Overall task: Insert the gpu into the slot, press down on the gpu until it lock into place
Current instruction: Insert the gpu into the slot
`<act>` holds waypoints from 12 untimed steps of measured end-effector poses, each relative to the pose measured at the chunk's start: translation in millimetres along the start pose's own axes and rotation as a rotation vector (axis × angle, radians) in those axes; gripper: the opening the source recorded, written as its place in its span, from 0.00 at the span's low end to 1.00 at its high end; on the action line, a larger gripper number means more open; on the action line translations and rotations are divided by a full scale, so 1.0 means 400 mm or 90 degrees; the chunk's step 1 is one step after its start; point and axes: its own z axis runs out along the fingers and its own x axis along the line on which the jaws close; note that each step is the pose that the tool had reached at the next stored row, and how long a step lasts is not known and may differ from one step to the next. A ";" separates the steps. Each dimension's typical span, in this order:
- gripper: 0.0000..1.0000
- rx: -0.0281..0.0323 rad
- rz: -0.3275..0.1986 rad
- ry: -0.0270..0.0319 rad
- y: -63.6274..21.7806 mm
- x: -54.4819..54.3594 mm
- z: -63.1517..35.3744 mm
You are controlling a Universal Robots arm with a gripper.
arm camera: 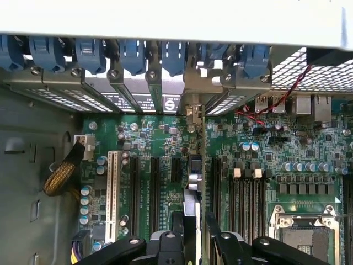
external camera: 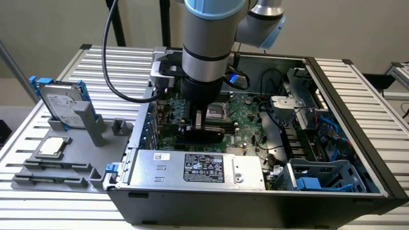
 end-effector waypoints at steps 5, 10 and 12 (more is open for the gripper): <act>0.26 0.0000 -0.001 -0.0001 0.000 0.000 0.006; 0.26 0.0000 -0.001 0.0000 0.000 0.000 0.008; 0.27 0.0002 -0.001 -0.0005 0.000 0.000 0.006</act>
